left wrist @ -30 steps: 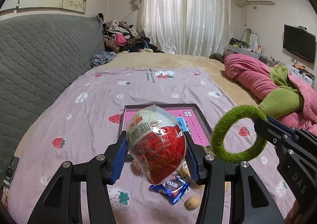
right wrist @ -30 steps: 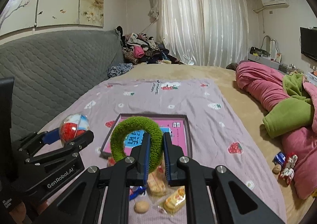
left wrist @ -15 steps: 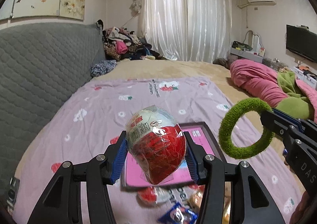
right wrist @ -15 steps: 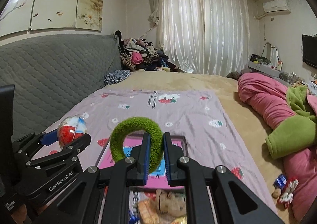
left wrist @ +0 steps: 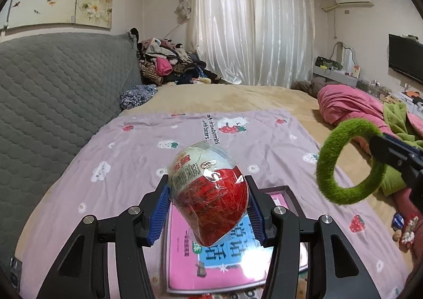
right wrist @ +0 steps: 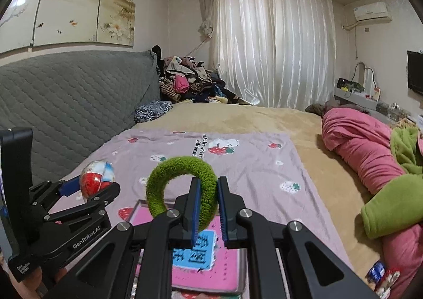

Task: Organize objects
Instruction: 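Lift and carry the egg toy and green ring with both tools toward the tray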

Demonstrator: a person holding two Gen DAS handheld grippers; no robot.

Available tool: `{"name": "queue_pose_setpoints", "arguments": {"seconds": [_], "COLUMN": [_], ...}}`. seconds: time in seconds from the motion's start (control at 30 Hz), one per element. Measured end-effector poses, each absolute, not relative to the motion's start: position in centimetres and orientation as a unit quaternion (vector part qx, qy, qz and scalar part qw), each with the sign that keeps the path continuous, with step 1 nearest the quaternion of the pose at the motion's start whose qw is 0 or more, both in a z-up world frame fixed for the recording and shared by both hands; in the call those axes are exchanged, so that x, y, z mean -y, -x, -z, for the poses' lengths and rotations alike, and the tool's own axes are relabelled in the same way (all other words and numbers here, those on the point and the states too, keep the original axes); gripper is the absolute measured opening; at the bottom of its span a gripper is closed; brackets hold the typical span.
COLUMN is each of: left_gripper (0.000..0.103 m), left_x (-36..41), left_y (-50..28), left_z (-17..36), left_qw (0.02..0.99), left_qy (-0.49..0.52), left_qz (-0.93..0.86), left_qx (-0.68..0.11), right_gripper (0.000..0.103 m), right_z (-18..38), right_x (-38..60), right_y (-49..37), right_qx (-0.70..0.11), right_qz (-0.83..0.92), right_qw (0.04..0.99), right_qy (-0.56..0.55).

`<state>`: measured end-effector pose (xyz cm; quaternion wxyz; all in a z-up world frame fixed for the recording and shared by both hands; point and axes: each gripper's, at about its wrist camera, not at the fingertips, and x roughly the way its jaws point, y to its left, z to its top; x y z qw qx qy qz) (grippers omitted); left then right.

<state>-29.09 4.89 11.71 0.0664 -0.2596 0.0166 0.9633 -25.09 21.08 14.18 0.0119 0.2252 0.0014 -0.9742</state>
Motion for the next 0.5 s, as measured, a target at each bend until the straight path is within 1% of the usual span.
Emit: {"name": "queue_pose_setpoints", "arguments": {"seconds": [0.23,0.33,0.5], "left_gripper": [0.055,0.055,0.055], "left_x": [-5.3,-5.3,-6.1], "left_y": [33.8,35.7,38.4], "left_z": [-8.7,-6.6,-2.7], "left_qw": [0.072,0.080,0.071], "left_qy": [0.275,0.289,0.305], "left_qz": [-0.959,-0.954,-0.950], "left_qx": [-0.006,0.006,-0.005], "right_gripper": [0.013,0.013,0.013], "right_z": [-10.6,-8.5,-5.0], "right_x": [-22.8,-23.1,-23.1], "right_y": [29.2,30.9,33.8], "right_qx": [0.023,0.028,0.022], "right_qz": [0.970,0.966,0.959], "right_qw": [0.016,0.023,0.029], "right_qy": [-0.241,-0.255,-0.280]}}
